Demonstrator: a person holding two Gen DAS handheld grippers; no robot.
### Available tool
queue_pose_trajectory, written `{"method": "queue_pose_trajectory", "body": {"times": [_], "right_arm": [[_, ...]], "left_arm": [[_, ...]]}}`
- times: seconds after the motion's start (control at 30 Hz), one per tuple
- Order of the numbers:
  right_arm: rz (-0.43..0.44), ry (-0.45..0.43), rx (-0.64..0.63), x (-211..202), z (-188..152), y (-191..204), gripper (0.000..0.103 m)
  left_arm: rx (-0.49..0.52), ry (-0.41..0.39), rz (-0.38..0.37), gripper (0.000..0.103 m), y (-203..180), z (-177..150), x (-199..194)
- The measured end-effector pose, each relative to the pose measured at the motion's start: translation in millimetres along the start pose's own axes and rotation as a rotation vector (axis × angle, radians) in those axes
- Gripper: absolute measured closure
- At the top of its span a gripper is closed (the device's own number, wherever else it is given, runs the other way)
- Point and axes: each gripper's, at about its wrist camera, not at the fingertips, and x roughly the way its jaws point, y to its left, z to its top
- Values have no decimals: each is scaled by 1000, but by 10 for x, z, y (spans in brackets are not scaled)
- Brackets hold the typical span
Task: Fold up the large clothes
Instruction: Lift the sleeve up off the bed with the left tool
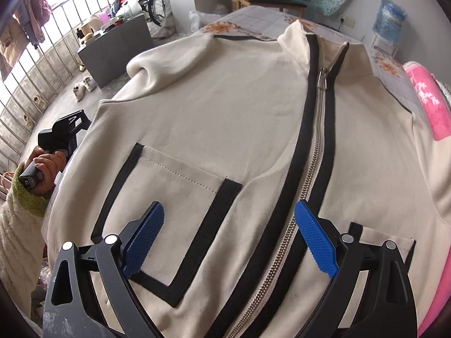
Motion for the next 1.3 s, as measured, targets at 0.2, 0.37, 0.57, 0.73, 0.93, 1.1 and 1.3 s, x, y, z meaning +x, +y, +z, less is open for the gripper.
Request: {"method": "queue_pose_trajectory", "body": {"times": [0.2,0.37,0.57,0.73,0.93,1.1,1.3], "right_arm": [[-35,26,35,111,25,-34,13],[-55,35,53,167,85,-41,13],[-89,15,51,205,161,-58,13],[-97,-11,72,130,147,-149,13],[-81,-76,101,-125,73,-277,13],[-60,-173,117,-503,-74,-379,13],[-27,-269,151,-883,-306,-513,13]], "left_arm": [[-90,95,-14,29,216,358,398],[-116,151,-69,29,311,500,662],[-83,145,-80,46,238,626,813],[-8,68,-11,92,111,686,676],[248,-229,160,97,-511,626,-116],[604,-595,297,98,-1581,-160,-976],[1214,-872,342,98,-2827,-2264,-1176]]}}
